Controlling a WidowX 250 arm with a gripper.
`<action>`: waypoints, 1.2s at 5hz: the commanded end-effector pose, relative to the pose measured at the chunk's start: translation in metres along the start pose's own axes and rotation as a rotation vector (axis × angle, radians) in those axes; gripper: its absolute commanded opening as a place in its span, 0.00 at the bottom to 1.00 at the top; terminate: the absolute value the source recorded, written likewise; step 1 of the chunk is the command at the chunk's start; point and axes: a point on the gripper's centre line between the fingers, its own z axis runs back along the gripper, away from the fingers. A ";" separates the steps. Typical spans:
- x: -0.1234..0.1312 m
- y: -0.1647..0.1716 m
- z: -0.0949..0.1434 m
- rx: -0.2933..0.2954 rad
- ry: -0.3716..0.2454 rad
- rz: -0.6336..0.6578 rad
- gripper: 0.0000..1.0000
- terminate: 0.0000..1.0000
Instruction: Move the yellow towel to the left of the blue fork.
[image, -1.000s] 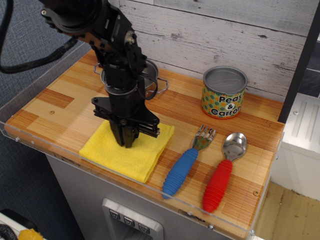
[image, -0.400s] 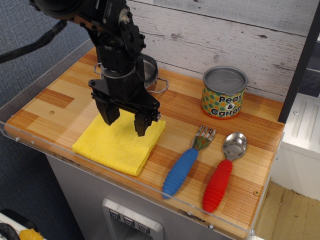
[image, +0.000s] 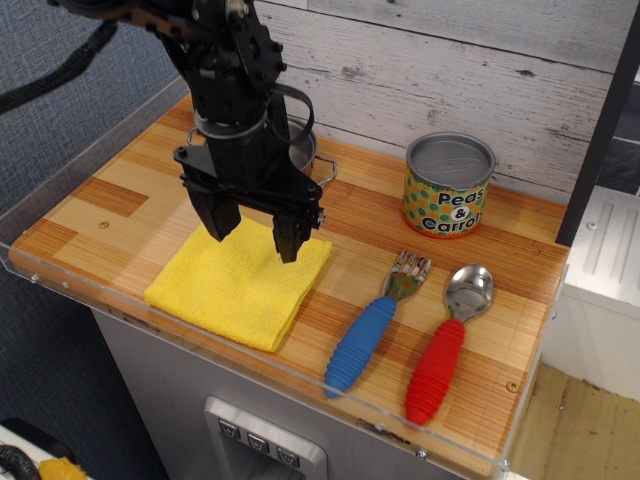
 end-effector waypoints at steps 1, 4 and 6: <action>0.011 -0.015 0.024 -0.023 -0.062 -0.063 1.00 0.00; 0.007 -0.066 0.052 -0.053 -0.127 -0.200 1.00 0.00; 0.006 -0.079 0.056 -0.078 -0.116 -0.268 1.00 1.00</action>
